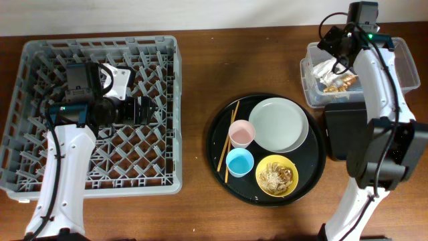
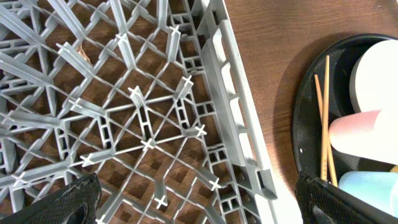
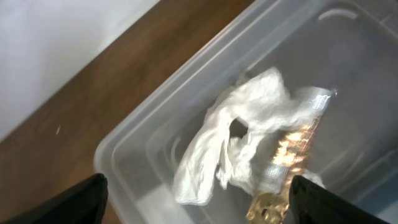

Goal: Sort waste into correct bins and load items into the dishwasher rack
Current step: 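Grasp the wrapper and tissue with the right gripper, drop into clear bin, then grasp the yellow bowl with the right gripper and tip scraps onto black tray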

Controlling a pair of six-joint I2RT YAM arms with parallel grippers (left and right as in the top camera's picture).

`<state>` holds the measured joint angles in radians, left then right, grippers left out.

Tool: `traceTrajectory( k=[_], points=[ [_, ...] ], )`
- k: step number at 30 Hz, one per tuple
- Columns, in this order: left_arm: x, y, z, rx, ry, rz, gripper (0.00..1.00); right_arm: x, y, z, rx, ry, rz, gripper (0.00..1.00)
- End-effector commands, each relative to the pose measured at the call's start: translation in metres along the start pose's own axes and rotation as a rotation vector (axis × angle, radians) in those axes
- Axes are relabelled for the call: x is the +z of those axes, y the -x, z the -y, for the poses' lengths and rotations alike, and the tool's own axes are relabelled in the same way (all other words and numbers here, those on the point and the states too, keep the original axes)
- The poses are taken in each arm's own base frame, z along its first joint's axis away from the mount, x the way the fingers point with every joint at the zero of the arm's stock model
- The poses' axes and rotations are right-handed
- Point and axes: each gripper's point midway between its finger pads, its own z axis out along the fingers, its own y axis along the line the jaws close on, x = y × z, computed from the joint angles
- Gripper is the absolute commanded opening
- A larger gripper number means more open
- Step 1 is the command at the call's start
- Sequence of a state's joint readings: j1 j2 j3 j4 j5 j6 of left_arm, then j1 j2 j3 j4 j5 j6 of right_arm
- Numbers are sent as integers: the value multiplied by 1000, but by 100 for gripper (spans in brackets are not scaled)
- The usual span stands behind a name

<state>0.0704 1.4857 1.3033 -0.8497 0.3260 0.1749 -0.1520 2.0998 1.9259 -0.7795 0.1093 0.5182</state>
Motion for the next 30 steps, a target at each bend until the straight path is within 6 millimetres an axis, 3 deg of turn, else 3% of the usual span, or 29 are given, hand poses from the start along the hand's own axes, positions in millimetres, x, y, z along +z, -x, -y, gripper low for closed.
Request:
traceTrajectory(
  k=[1, 2, 4, 7, 10, 11, 13, 14, 15, 16, 17, 20, 26, 30],
  points=[
    [-1, 5, 2, 1, -10, 13, 99, -121, 0, -29, -179, 249, -10, 92],
    [-1, 7, 2, 3, -8, 21, 99, -157, -35, -30, -214, 301, -127, 90],
    [-2, 11, 1, 8, -6, 35, 99, -199, -106, -23, -357, 276, -341, 83],
    [-5, 14, -12, -24, 15, 54, 99, -230, -182, -30, -556, 252, -560, 72],
    [-13, 11, -39, -127, 56, 69, 99, -262, -252, -39, -815, 196, -646, 67],
    [-15, 9, -47, -144, 68, 72, 99, -267, -278, -37, -869, 116, -611, 66],
    [-16, 9, -48, -146, 70, 72, 99, -270, -319, -41, -947, 131, -570, 66],
    [-16, 9, -48, -146, 70, 72, 99, -261, -349, -32, -998, 96, -521, 66],
    [-16, 9, -48, -147, 70, 72, 99, -248, -367, -18, -1034, 48, -499, 66],
    [-16, 9, -48, -146, 70, 72, 99, -228, -390, -5, -1070, 31, -509, 64],
    [-16, 9, -48, -147, 70, 72, 99, -210, -403, 6, -1080, 15, -519, 60],
    [-16, 8, -48, -148, 69, 67, 99, -186, -418, 26, -1092, -20, -523, 52],
    [-16, 5, -47, -152, 67, 57, 99, -148, -424, 46, -994, -29, -535, 46],
    [-16, 5, -47, -152, 67, 57, 99, -140, -433, 43, -976, 13, -534, 22]
  ],
)
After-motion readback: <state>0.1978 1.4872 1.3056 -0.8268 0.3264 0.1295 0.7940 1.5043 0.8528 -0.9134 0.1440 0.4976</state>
